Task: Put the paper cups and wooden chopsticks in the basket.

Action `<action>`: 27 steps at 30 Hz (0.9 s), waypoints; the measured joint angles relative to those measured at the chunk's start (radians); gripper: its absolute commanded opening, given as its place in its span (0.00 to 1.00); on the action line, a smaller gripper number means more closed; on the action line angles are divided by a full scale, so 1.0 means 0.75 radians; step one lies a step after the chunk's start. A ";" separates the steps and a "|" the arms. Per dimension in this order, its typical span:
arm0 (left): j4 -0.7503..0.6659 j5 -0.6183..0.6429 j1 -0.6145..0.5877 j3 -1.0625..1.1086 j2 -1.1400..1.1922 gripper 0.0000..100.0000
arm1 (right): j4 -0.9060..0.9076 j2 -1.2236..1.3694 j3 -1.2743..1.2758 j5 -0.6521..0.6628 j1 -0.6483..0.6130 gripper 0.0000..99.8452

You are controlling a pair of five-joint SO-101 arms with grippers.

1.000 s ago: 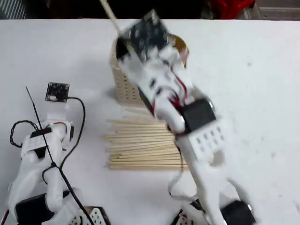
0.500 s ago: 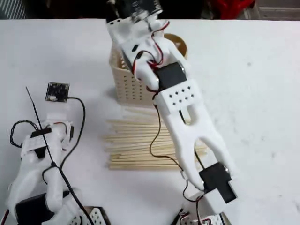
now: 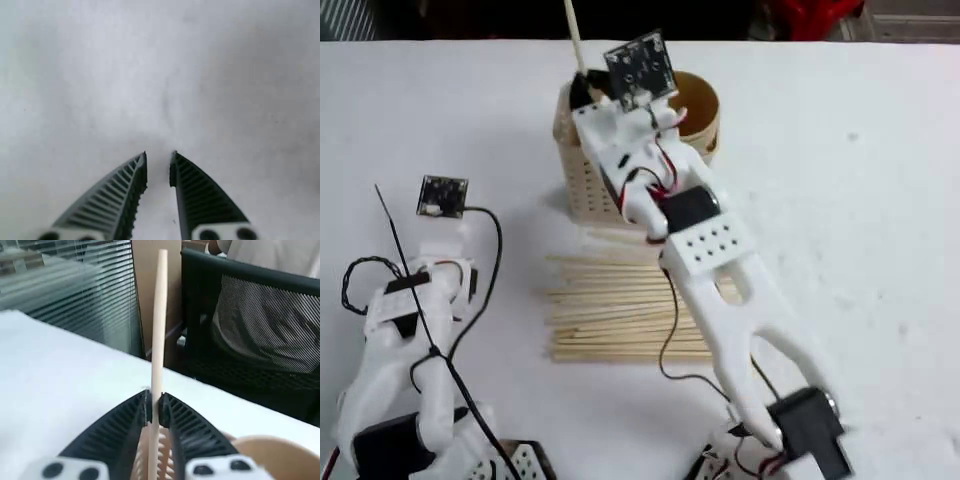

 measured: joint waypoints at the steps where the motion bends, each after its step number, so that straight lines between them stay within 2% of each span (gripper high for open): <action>1: 0.000 0.000 0.000 0.000 0.000 0.10 | 0.031 -0.023 0.004 0.016 0.002 0.18; 3: 0.000 0.000 0.000 0.000 0.000 0.10 | 0.090 -0.063 0.016 0.039 0.004 0.25; 5: 0.000 0.000 0.000 0.000 0.000 0.10 | 0.155 -0.094 0.016 0.051 0.004 0.28; 11: 0.000 0.000 0.000 0.000 0.000 0.10 | 0.405 -0.172 0.016 0.055 0.008 0.24; 17: 0.000 0.000 0.000 0.000 0.000 0.10 | 0.874 -0.362 0.016 0.068 0.008 0.18; 21: 0.000 0.000 0.000 0.000 0.000 0.10 | 1.125 -0.497 0.033 0.274 -0.047 0.17; 27: 0.000 0.000 0.000 0.000 0.000 0.10 | 1.334 -0.587 0.235 0.642 -0.282 0.17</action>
